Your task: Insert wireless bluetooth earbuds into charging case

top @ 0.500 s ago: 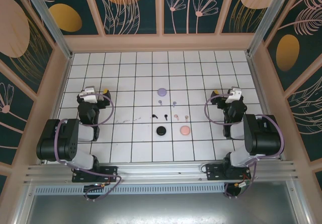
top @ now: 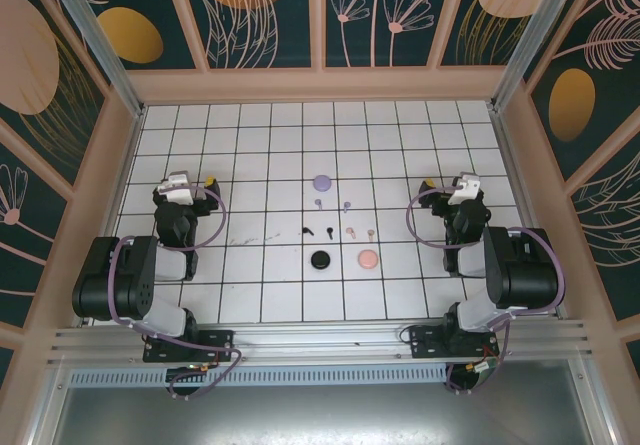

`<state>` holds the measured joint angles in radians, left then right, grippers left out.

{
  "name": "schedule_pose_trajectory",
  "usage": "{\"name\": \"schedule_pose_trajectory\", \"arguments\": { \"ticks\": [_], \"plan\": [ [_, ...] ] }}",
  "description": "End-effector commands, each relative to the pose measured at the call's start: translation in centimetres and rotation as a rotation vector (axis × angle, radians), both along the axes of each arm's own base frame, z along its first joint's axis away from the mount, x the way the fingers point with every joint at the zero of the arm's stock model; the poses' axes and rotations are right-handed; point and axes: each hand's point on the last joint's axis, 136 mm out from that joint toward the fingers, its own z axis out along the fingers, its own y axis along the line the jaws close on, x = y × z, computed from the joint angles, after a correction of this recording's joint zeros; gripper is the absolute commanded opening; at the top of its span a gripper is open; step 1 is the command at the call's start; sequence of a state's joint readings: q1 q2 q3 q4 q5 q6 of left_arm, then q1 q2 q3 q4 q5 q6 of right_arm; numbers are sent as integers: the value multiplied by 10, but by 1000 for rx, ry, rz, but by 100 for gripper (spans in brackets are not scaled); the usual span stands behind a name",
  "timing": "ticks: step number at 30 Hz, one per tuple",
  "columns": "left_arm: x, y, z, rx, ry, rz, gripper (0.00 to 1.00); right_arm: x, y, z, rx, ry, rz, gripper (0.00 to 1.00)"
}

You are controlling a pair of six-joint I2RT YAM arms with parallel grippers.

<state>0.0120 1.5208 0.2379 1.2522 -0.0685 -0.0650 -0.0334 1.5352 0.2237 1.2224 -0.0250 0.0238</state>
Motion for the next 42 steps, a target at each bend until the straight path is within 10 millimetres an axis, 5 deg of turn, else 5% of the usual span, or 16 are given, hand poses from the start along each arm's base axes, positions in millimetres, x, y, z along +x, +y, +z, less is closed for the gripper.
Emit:
{"name": "schedule_pose_trajectory", "arguments": {
  "ticks": [1, 15, 20, 26, 29, 35, 42],
  "plan": [
    [3, 0, 3, -14, -8, 9, 99, 5, 0, 7, -6, -22, 12, 99],
    [1, 0, 5, -13, -18, 4, 99, 4, -2, 8, 3, -28, 17, 99],
    [14, -1, 17, -12, 36, 4, 97, 1, -11, 41, 2, -39, -72, 99],
    [13, 0, 40, -45, 38, 12, 99, 8, -16, 88, 271, 44, -150, 99],
    [16, -5, 60, -120, 26, -9, 99, 8, -25, 91, 382, 157, -247, 99],
    [20, -19, 103, -391, 19, -54, 99, -2, 27, 90, 413, 326, -13, 97],
    [4, -41, 94, -675, 131, -104, 99, -46, 105, 58, 332, 561, 115, 88]
  ]
}}
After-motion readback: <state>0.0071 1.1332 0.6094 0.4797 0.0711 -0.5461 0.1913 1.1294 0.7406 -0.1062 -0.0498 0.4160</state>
